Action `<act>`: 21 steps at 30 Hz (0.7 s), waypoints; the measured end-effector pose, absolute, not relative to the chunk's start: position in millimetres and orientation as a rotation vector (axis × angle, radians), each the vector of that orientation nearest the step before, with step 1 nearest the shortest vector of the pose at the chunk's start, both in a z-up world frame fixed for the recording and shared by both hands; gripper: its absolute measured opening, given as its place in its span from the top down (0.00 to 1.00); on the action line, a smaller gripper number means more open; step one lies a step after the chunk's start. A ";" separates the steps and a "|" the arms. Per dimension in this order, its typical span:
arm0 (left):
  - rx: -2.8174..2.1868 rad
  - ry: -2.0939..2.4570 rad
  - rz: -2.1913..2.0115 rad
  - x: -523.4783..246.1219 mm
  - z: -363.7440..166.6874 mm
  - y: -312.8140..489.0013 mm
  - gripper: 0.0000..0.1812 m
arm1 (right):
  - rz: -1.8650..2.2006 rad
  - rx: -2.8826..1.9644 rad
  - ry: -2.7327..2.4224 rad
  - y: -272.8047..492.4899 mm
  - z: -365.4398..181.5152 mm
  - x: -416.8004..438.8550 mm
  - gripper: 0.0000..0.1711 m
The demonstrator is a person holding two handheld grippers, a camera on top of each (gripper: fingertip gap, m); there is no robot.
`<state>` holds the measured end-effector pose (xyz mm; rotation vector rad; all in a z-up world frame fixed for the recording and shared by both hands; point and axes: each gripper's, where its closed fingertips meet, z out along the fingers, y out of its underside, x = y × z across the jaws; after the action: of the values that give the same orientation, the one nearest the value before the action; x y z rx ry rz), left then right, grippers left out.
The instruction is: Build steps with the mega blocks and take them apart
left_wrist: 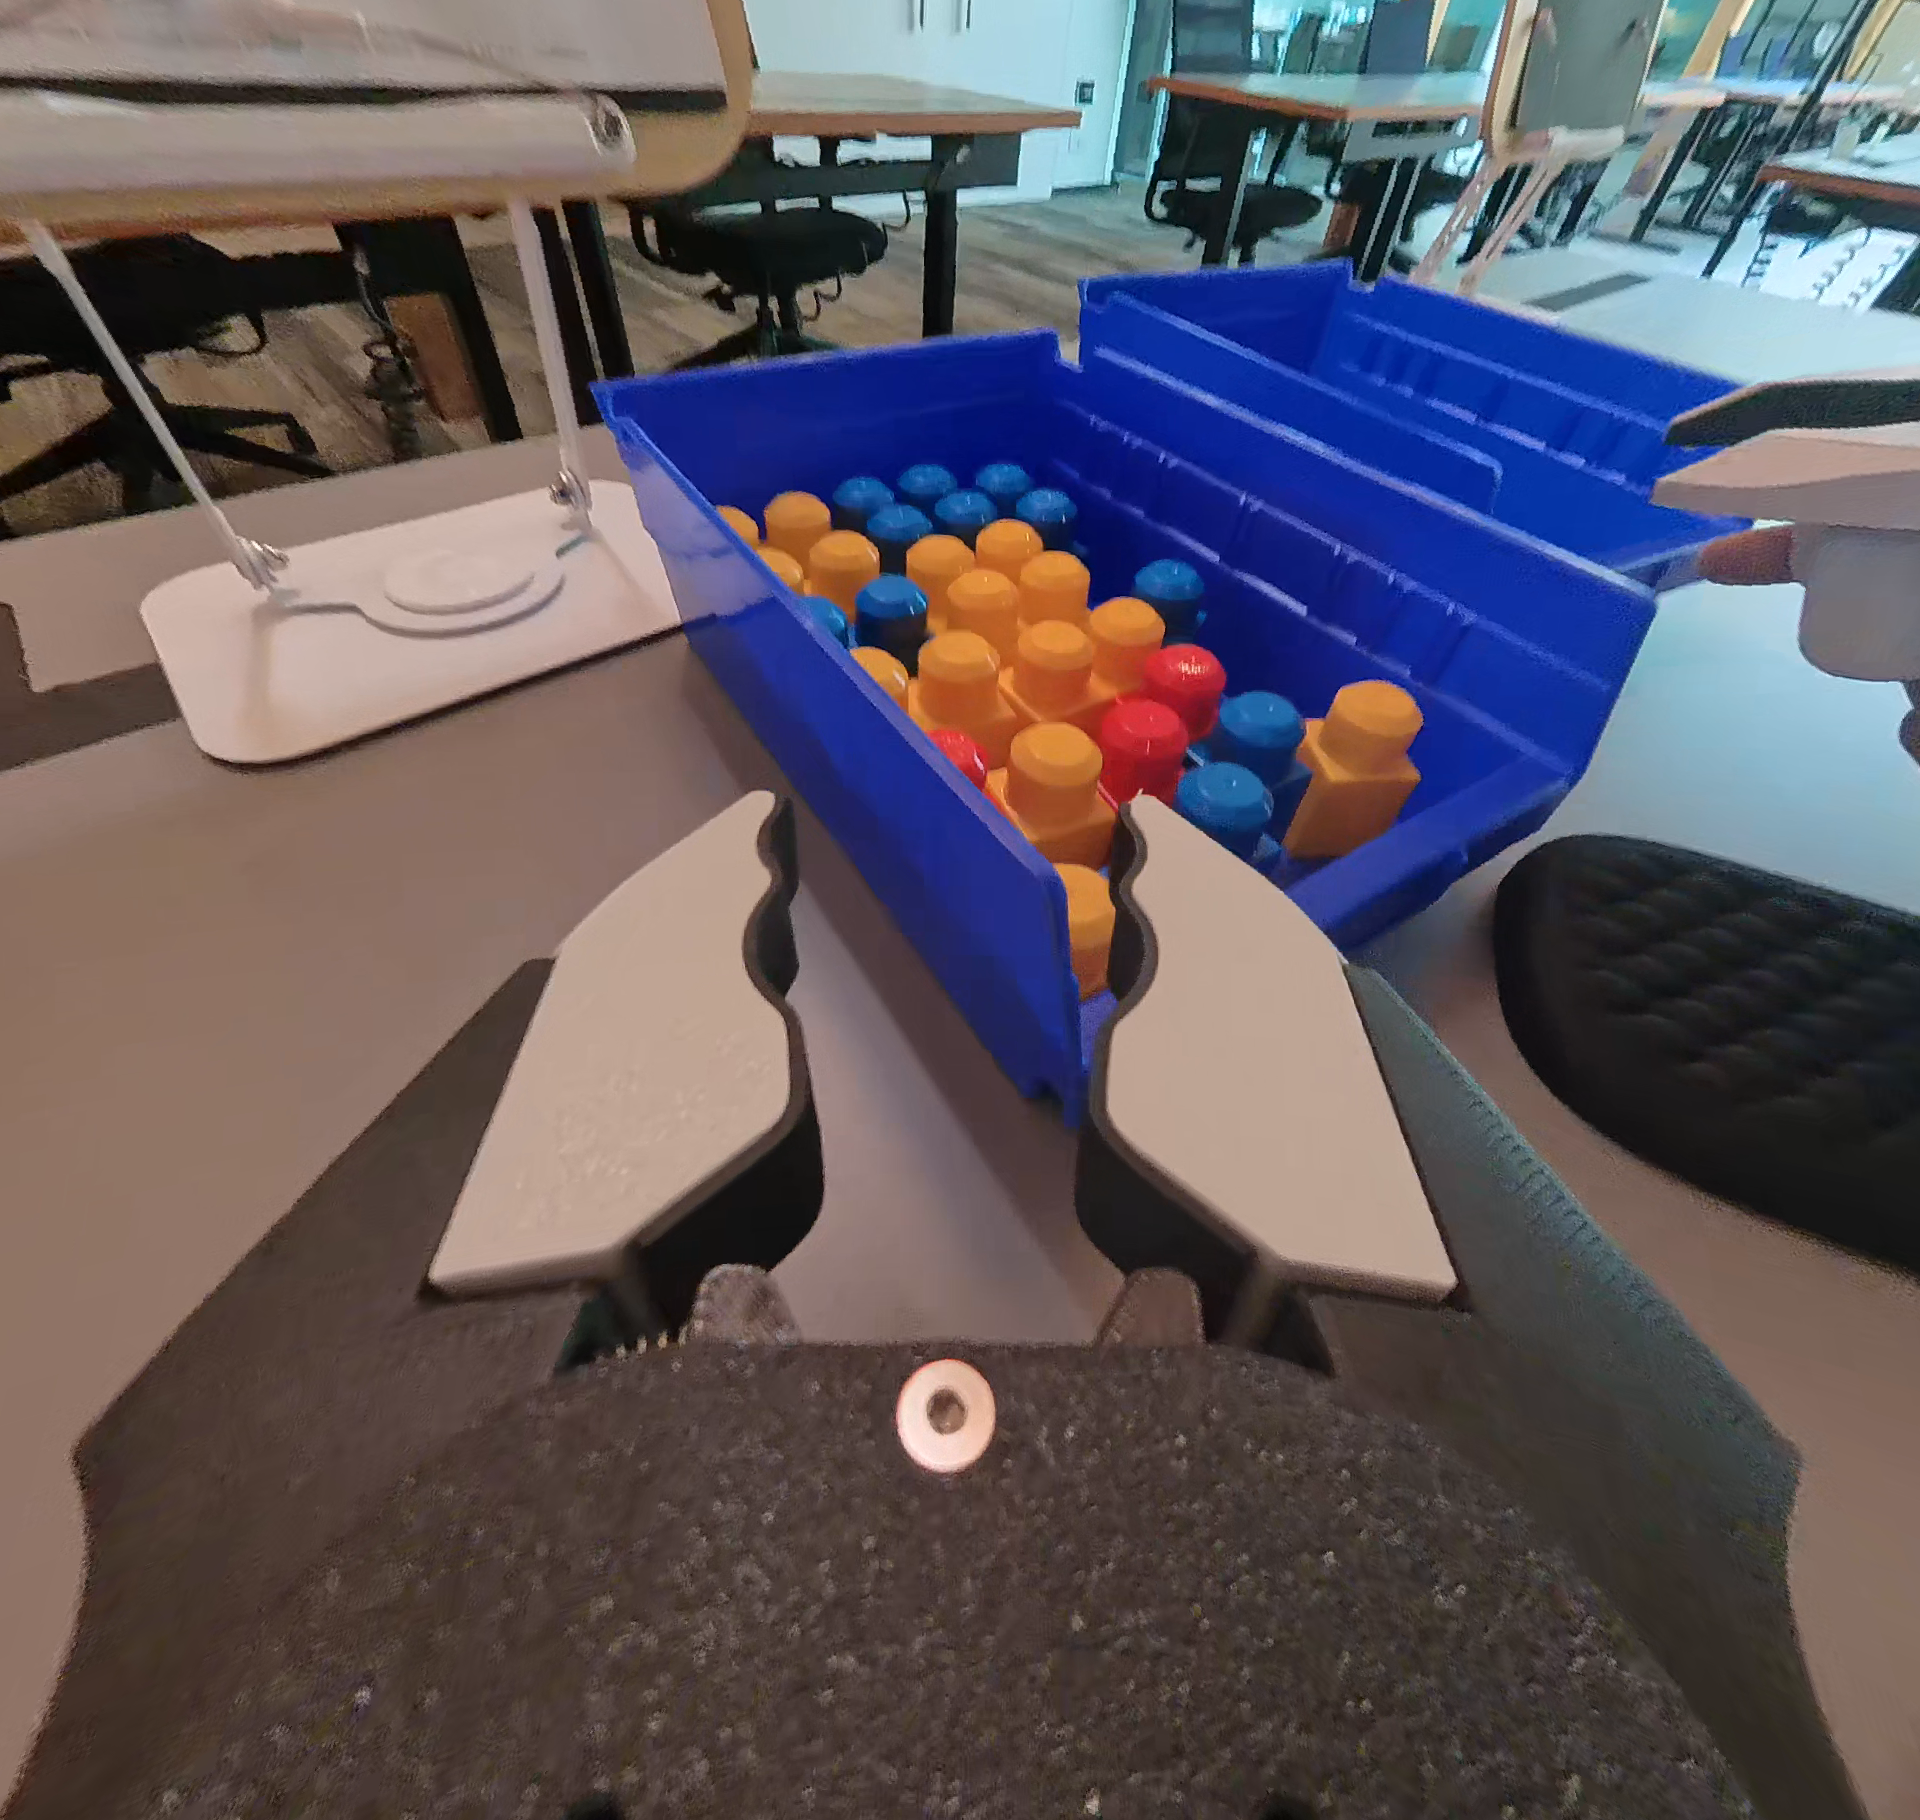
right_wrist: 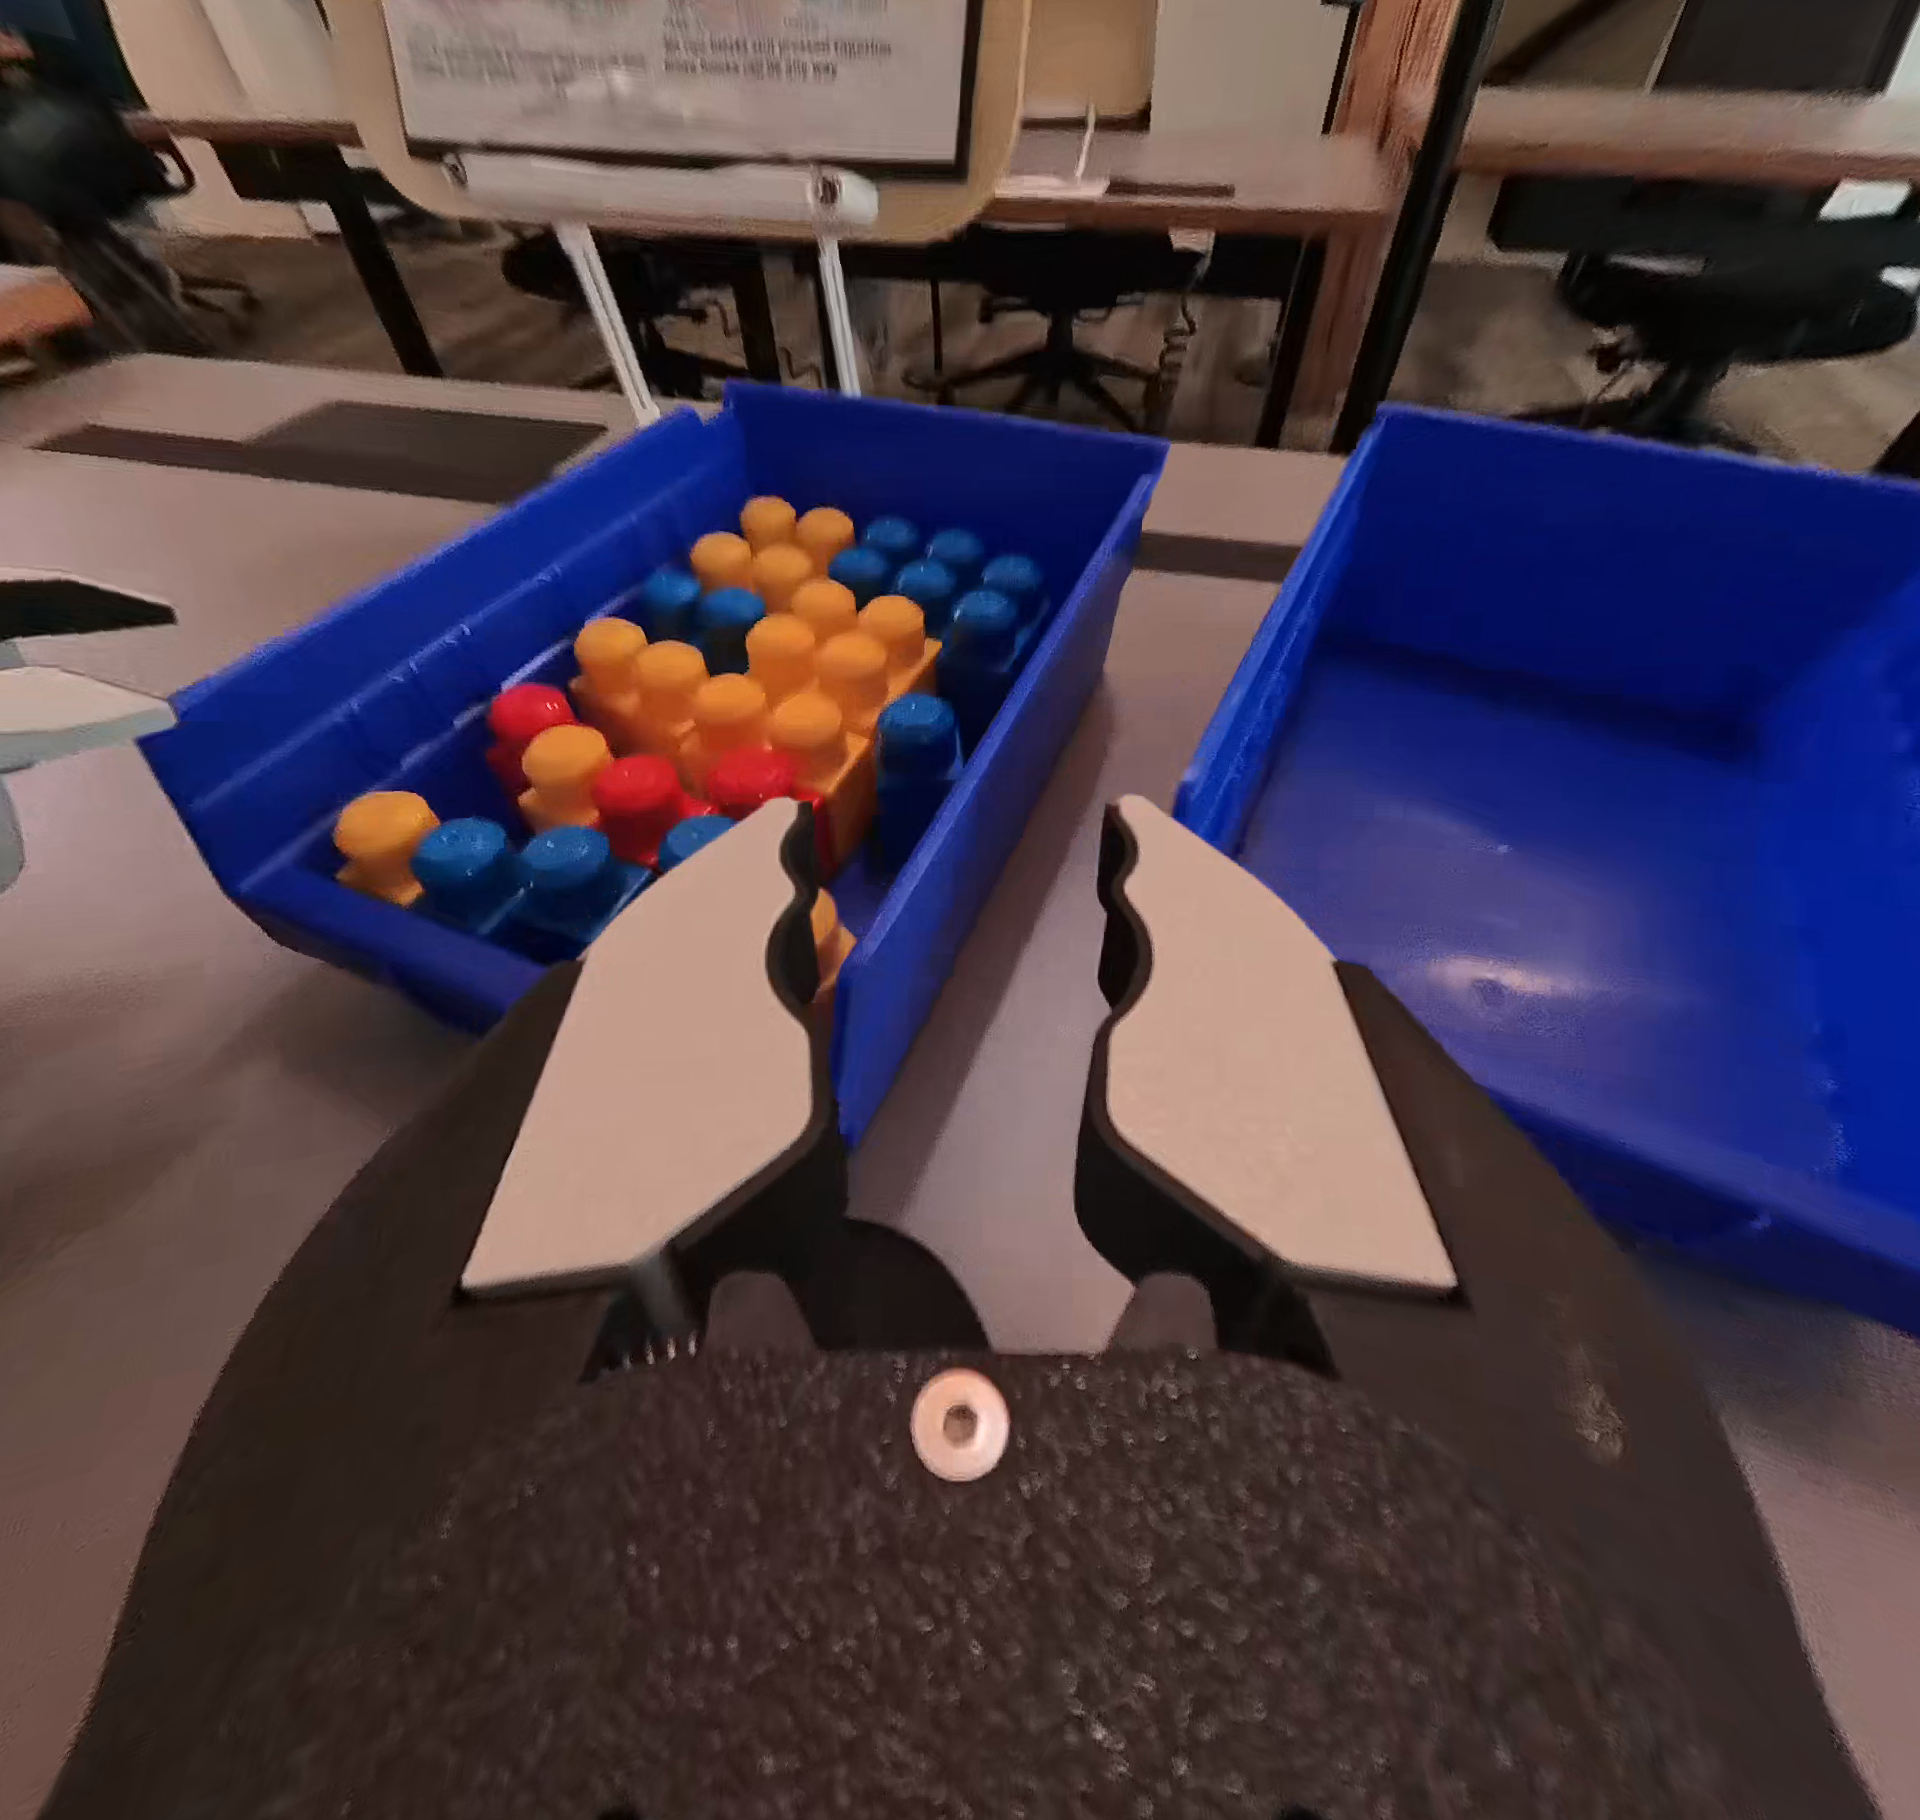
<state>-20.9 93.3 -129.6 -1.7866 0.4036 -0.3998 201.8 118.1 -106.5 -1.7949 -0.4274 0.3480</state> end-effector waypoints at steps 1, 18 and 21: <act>-1.805 0.411 -0.400 -18.0 -136.6 94.1 0.68 | 0.355 -1.807 -0.418 118.6 -113.2 197.1 0.70; -1.949 0.428 -0.325 2.7 -172.3 113.7 0.84 | 0.234 -2.039 -0.455 126.8 -180.7 176.4 0.92; -1.964 0.424 -0.299 0.3 -171.8 114.0 0.87 | 0.176 -2.031 -0.461 128.3 -180.2 176.8 0.92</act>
<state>0.3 114.0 -171.8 -1.9639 0.4236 -0.2992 176.8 128.3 -180.2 -2.0311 -0.4613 0.1761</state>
